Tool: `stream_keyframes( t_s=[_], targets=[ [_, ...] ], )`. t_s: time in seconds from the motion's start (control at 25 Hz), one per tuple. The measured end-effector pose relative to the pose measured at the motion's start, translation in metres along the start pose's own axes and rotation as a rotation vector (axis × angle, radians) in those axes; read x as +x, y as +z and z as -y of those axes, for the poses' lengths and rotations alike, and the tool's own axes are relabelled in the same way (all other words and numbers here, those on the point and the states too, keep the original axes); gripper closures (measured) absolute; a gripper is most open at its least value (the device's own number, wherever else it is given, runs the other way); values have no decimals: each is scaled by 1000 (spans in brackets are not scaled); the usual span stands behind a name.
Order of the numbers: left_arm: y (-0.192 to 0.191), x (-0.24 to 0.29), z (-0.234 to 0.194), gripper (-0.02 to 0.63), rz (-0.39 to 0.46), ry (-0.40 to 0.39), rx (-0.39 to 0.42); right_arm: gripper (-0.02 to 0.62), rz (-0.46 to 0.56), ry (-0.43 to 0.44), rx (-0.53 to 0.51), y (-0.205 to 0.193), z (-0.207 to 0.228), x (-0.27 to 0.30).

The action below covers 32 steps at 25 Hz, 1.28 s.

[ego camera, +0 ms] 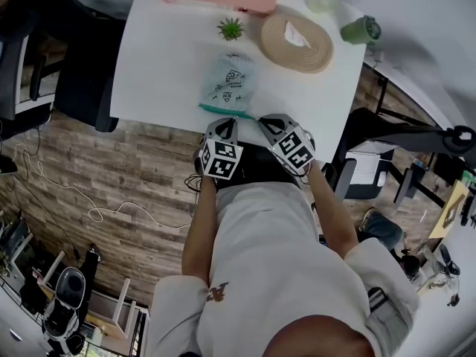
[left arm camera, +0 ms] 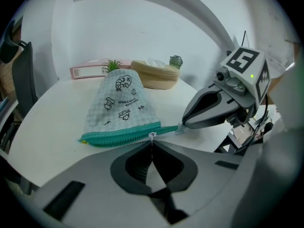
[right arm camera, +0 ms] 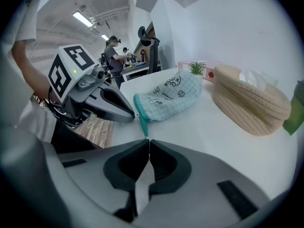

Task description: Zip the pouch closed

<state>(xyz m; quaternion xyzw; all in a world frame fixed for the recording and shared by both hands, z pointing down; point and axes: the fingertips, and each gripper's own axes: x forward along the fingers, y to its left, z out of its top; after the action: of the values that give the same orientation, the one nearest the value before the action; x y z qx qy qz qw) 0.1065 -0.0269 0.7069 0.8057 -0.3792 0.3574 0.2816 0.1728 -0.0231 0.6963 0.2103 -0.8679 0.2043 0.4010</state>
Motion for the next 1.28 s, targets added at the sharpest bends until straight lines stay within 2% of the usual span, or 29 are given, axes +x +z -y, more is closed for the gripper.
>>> stream_keyframes(
  t_s=[1.28],
  targets=[
    [-8,-17,-50,609,-9,63,-26,589,-16,-49,48,-3,10,-2]
  ],
)
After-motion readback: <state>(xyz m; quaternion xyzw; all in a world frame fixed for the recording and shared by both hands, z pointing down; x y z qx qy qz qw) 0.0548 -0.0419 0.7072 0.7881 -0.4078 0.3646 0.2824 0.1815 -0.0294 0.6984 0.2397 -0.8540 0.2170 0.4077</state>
